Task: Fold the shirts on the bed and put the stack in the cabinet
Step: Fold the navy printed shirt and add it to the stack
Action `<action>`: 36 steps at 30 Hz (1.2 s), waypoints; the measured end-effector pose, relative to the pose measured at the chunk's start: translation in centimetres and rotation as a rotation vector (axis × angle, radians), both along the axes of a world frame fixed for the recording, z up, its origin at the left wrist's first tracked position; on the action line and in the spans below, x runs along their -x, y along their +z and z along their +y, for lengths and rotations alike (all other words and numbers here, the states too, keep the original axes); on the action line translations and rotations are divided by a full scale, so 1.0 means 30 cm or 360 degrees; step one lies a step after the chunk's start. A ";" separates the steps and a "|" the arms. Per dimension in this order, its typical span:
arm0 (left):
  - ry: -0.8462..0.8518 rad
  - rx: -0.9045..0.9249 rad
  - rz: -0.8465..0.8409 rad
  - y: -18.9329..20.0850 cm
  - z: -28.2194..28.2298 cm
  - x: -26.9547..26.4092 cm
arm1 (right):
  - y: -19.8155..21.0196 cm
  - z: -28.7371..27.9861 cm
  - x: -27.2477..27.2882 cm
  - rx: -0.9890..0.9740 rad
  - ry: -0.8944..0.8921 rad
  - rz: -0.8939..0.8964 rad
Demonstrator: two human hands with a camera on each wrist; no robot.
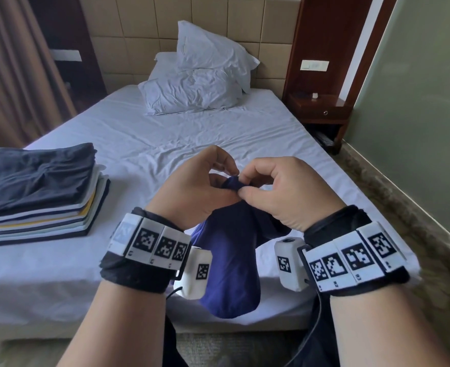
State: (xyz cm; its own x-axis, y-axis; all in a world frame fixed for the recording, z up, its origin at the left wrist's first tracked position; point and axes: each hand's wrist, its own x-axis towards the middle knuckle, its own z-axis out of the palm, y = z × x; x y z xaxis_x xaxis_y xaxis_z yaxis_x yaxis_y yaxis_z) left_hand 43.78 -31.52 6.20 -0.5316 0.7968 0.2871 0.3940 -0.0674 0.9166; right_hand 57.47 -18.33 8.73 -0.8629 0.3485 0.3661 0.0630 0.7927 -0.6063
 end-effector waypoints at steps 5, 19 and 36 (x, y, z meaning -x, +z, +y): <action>-0.0041 0.0147 -0.0028 -0.074 0.009 0.050 | 0.002 0.009 0.011 -0.0026 -0.0137 0.0192; 0.0210 0.0766 0.0258 -0.356 -0.067 0.297 | -0.067 0.307 -0.037 0.0265 -0.0839 0.0531; 0.0037 0.0485 -0.0469 -0.237 0.050 0.503 | -0.316 0.486 0.020 0.1449 -0.0910 0.0456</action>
